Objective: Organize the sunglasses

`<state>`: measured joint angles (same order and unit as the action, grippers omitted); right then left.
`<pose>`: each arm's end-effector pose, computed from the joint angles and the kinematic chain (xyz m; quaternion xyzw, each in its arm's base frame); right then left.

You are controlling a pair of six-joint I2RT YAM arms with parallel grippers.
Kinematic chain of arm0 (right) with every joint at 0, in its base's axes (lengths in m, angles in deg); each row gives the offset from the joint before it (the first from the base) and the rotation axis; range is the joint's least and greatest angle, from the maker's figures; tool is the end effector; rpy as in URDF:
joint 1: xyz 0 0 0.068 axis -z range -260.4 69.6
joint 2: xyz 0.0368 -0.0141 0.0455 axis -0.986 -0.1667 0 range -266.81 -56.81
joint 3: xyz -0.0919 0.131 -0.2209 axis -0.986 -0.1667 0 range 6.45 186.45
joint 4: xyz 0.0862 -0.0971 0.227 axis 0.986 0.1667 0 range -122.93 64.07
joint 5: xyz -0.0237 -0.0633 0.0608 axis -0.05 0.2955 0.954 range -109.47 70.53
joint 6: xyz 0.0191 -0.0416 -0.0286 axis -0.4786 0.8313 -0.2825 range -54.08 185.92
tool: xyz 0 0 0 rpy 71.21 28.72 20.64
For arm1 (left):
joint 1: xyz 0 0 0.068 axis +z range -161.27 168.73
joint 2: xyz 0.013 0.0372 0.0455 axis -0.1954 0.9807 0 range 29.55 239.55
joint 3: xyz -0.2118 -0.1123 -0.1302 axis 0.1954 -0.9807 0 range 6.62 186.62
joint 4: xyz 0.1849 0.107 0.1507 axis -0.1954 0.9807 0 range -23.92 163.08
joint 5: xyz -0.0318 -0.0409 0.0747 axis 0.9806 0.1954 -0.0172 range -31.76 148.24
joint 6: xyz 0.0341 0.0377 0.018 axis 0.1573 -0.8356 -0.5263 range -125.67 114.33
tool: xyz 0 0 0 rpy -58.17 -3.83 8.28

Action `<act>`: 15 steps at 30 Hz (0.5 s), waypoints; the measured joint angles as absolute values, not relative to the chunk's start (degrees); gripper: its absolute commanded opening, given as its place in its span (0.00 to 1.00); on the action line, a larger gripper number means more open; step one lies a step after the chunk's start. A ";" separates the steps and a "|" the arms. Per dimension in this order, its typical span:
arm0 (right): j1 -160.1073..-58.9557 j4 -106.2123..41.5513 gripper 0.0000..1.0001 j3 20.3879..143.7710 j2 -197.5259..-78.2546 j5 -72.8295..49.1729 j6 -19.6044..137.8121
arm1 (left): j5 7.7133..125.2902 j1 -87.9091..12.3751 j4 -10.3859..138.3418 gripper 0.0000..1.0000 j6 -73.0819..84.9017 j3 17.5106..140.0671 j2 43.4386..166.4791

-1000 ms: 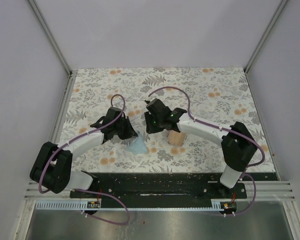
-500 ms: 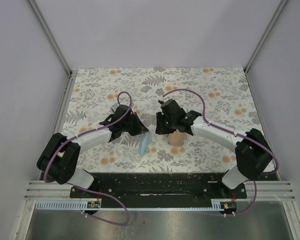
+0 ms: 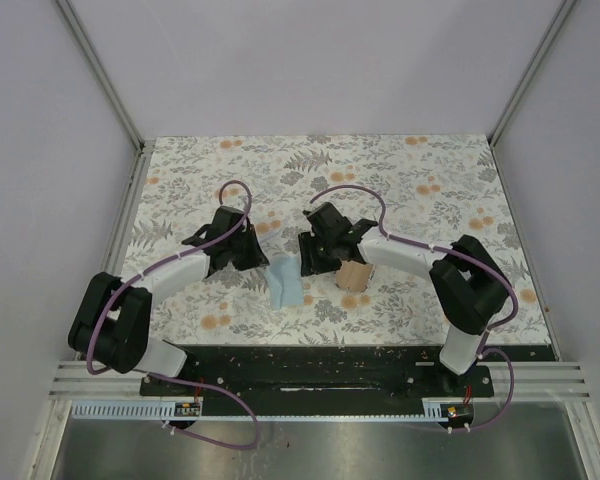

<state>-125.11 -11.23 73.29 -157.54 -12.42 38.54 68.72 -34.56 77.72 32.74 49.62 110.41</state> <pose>0.2583 0.2619 0.1958 -0.1616 0.9398 0.2212 0.2042 0.2539 -0.1162 0.1882 -0.0915 0.9303 -0.2503 0.2520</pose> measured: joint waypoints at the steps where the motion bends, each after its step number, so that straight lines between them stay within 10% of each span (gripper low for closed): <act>1: -125.11 -11.23 0.52 73.71 -158.39 -12.40 38.74 | 68.15 -34.58 78.64 0.00 31.34 50.04 111.05; 15: -125.13 -7.74 0.53 86.02 -169.27 -15.57 41.30 | 60.48 -34.62 82.11 0.00 23.98 51.39 115.07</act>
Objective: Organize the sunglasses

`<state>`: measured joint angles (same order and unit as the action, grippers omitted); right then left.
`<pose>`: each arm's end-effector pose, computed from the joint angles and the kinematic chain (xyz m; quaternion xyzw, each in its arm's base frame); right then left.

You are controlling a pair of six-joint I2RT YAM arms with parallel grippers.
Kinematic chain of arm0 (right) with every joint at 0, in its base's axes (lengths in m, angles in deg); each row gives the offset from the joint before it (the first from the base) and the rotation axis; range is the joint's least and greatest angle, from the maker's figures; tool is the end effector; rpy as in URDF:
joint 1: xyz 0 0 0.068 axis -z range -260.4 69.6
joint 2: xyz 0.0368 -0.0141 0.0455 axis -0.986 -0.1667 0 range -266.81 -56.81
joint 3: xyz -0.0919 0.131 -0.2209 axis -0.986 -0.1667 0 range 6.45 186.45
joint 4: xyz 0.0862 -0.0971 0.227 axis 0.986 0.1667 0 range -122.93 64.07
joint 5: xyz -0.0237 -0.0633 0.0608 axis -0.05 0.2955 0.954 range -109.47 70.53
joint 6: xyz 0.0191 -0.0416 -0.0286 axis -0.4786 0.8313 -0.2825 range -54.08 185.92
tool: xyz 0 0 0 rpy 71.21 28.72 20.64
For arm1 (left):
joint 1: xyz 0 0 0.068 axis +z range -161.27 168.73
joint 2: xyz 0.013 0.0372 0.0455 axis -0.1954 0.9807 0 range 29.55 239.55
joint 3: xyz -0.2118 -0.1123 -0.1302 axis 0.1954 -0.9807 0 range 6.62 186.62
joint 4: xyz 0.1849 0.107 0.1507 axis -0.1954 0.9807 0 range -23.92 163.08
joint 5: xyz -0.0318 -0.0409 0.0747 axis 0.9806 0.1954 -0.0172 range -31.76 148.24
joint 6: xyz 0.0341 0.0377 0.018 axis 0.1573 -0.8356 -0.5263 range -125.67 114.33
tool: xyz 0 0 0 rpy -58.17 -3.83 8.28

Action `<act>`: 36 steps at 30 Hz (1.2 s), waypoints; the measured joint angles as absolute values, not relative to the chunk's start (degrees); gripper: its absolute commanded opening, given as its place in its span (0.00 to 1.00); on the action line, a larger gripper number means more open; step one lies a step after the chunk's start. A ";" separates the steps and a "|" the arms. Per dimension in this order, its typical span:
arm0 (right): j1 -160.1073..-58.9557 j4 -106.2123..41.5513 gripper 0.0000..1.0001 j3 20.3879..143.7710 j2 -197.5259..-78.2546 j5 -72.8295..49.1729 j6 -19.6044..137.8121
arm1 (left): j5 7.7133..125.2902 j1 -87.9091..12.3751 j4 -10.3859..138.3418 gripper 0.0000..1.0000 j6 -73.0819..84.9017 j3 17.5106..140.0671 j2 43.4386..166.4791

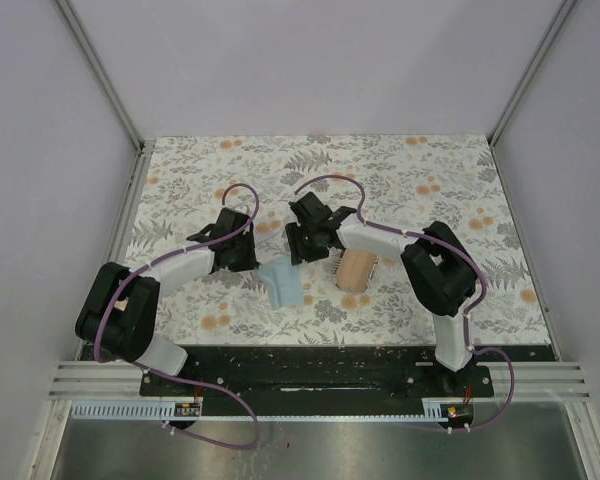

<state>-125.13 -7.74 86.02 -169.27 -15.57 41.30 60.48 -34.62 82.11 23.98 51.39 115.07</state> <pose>0.2946 0.2953 0.1818 -0.1770 0.9445 0.1832 0.2075 0.2604 -0.1138 0.1705 -0.0470 0.9570 -0.1443 0.2474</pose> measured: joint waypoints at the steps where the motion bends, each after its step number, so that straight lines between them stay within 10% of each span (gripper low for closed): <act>1: -125.11 -7.52 0.53 86.93 -170.15 -15.92 41.56 | 60.20 -34.62 82.11 0.00 23.63 51.39 115.07; 29: -126.23 -5.27 0.38 95.39 -178.54 -17.47 44.66 | 56.18 -34.62 81.59 0.00 19.56 56.99 121.56; 36: -126.80 -5.66 0.05 95.63 -179.04 -17.27 44.58 | 56.15 -34.62 81.68 0.00 19.54 56.97 121.56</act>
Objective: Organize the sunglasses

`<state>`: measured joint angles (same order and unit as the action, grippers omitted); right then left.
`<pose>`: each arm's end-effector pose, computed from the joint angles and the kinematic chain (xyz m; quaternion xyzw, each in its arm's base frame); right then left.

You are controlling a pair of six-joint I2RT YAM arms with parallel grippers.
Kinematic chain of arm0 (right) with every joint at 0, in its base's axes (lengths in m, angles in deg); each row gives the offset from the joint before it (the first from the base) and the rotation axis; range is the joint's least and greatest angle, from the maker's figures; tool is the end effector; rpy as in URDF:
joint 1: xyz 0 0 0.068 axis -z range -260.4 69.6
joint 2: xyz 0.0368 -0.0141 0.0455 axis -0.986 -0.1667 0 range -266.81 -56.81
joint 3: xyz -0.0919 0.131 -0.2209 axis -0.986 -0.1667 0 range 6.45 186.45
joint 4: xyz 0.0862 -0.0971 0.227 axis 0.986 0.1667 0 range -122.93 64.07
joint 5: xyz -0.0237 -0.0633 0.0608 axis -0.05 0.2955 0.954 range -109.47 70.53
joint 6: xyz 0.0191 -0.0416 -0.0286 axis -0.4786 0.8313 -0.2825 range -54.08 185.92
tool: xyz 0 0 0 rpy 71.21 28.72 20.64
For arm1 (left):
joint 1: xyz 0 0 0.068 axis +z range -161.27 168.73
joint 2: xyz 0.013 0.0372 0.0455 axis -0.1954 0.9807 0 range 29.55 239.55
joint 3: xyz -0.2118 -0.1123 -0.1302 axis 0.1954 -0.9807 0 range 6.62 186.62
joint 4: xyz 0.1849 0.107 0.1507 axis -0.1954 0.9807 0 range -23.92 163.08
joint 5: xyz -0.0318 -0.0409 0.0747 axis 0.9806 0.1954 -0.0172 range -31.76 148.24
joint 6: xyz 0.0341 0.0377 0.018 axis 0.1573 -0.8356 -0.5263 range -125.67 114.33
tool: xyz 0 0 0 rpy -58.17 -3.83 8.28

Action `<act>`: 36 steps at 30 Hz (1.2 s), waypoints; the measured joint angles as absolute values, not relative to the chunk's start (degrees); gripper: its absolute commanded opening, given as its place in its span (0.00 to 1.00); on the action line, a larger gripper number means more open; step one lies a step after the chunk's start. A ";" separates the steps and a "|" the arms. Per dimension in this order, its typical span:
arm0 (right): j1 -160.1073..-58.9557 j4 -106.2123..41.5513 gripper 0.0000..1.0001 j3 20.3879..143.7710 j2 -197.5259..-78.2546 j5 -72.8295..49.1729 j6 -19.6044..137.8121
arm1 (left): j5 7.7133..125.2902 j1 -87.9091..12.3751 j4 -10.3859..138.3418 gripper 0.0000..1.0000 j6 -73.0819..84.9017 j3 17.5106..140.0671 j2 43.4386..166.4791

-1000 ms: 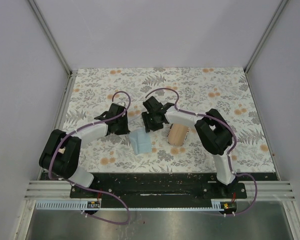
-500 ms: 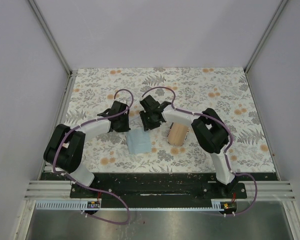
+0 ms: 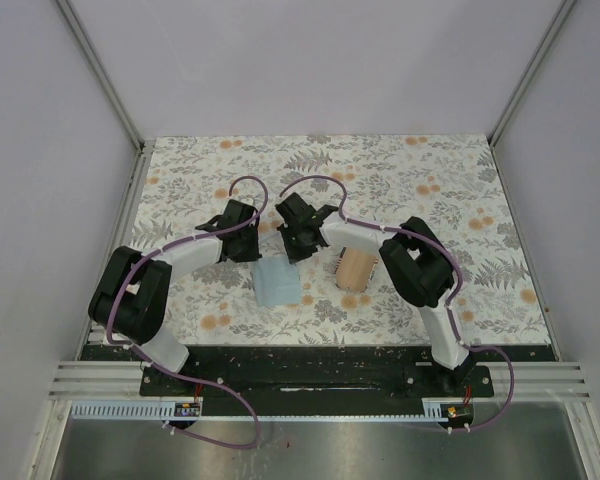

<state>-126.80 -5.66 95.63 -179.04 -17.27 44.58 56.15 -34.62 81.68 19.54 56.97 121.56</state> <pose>0.3115 0.3292 0.1582 -0.2145 0.9424 0.1581 0.2024 0.2865 -0.1221 0.1671 -0.0207 0.9591 -0.0999 0.2641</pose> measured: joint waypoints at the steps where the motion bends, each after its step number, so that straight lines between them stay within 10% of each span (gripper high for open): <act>1: -126.82 -5.66 0.03 95.83 -179.24 -17.29 44.51 | 56.20 -34.62 81.65 0.00 19.54 56.97 121.56; 36: -122.12 -3.26 0.00 87.55 -169.60 -16.51 47.68 | 65.57 -38.08 73.68 0.00 17.64 57.05 122.26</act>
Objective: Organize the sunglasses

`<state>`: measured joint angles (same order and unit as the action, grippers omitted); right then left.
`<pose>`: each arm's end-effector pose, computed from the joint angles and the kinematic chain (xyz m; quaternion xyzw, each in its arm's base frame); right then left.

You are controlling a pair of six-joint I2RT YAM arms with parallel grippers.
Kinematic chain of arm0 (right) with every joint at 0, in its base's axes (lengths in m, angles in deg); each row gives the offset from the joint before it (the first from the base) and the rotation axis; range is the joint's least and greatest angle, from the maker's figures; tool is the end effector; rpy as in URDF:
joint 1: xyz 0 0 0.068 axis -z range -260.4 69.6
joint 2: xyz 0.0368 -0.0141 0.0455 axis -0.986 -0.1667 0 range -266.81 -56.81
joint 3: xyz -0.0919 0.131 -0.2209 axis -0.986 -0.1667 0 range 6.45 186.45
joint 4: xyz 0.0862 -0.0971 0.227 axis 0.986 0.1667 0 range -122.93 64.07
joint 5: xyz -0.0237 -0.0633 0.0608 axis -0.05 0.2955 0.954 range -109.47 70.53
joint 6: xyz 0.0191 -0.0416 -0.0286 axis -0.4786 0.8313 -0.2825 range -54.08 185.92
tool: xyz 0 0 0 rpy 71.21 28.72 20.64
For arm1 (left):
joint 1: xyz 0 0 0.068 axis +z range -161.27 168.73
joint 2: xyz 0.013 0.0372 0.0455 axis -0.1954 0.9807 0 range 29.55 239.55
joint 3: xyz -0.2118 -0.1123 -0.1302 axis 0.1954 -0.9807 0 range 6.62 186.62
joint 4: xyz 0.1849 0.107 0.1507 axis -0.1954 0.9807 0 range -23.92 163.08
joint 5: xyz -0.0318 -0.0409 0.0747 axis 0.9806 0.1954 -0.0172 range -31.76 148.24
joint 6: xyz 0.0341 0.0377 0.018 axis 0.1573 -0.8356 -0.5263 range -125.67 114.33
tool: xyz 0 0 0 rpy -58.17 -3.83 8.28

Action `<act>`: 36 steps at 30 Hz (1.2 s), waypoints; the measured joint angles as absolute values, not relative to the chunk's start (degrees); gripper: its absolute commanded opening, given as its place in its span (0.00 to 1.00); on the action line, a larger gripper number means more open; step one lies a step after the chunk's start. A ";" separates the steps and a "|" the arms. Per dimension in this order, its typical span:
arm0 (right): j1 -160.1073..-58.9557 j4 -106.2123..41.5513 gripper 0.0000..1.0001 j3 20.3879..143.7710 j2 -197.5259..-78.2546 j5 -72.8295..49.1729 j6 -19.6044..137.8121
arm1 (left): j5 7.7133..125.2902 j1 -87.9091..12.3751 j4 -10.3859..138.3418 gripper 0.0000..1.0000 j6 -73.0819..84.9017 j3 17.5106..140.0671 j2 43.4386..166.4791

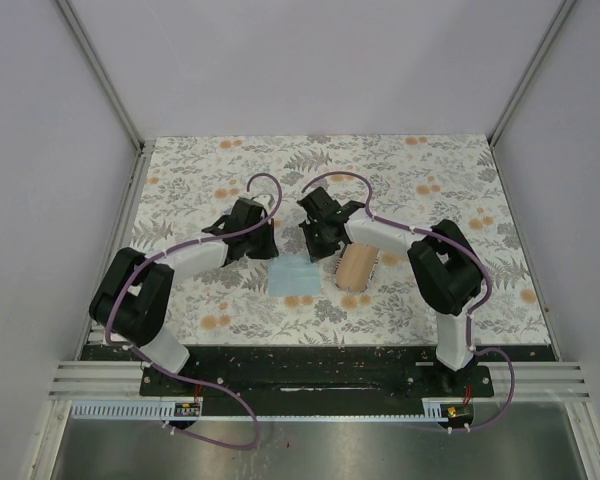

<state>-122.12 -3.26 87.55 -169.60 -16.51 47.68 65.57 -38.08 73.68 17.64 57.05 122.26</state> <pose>0.3084 0.2775 0.1830 -0.2033 0.9470 0.1452 0.2017 0.2877 -0.1503 0.1732 0.0506 0.9363 -0.1994 0.2846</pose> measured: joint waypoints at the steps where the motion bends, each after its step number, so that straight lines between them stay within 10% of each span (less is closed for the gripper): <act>1: -122.12 -3.19 0.00 87.06 -169.32 -16.29 47.74 | 65.57 -38.45 73.61 0.00 17.36 56.84 121.49; 23: -122.14 -5.35 0.06 79.76 -165.10 -9.27 47.31 | 64.72 -42.03 72.72 0.00 14.60 49.62 114.19; 36: -122.12 -6.60 0.37 77.58 -163.44 -6.50 46.35 | 65.27 -43.10 71.99 0.00 13.99 47.37 113.08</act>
